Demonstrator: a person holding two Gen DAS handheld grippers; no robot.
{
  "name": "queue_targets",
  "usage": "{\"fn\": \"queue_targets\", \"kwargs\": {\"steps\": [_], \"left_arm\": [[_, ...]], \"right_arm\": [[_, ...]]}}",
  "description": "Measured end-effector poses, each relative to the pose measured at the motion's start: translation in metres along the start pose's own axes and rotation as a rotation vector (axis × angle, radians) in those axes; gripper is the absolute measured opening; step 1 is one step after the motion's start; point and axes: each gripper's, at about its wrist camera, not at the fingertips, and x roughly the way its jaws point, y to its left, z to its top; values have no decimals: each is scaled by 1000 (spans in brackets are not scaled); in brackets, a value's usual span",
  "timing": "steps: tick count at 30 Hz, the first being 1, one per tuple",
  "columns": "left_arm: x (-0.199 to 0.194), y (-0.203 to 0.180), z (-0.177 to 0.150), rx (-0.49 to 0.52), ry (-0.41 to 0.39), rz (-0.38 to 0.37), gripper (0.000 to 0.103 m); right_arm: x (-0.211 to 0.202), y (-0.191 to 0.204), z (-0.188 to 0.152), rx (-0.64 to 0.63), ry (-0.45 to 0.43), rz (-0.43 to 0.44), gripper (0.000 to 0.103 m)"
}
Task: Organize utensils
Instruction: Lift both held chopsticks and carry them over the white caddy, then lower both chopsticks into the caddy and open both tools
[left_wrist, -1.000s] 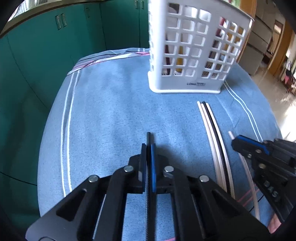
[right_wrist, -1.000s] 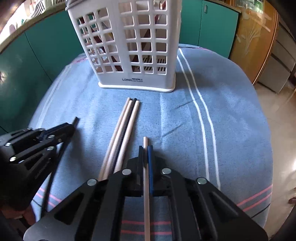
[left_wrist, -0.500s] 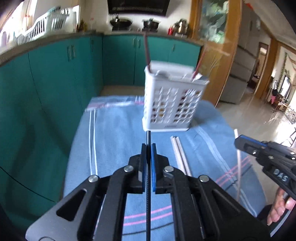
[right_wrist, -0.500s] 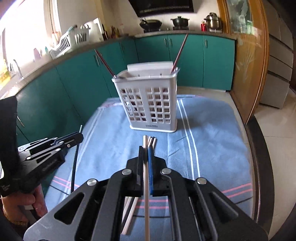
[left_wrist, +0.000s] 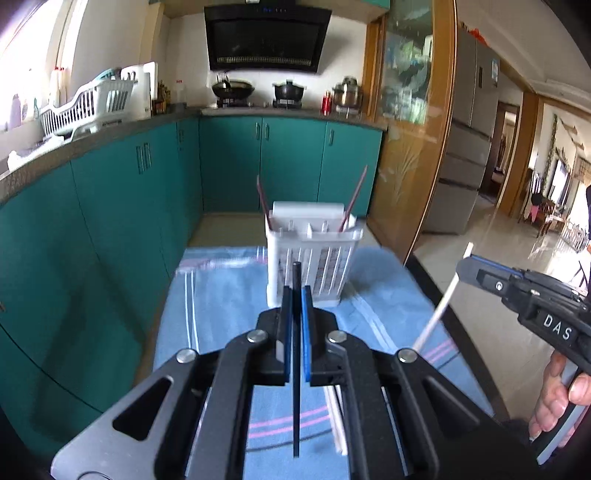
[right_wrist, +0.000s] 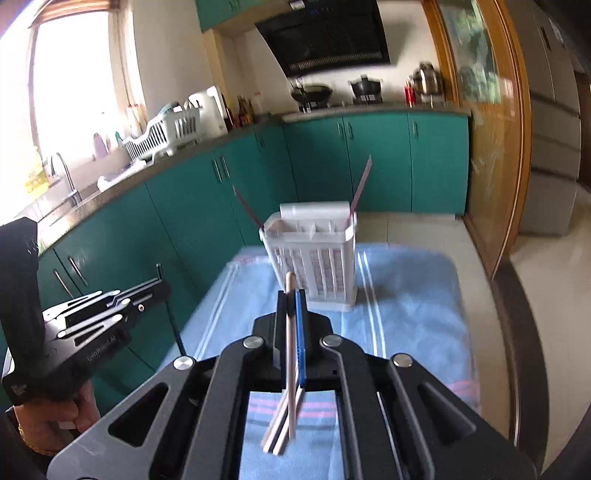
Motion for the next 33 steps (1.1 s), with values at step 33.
{"fn": "queue_targets", "kwargs": {"steps": [33], "left_arm": [[143, 2, 230, -33, -132, 43, 4]], "right_arm": [[137, -35, 207, -35, -81, -133, 5]]}}
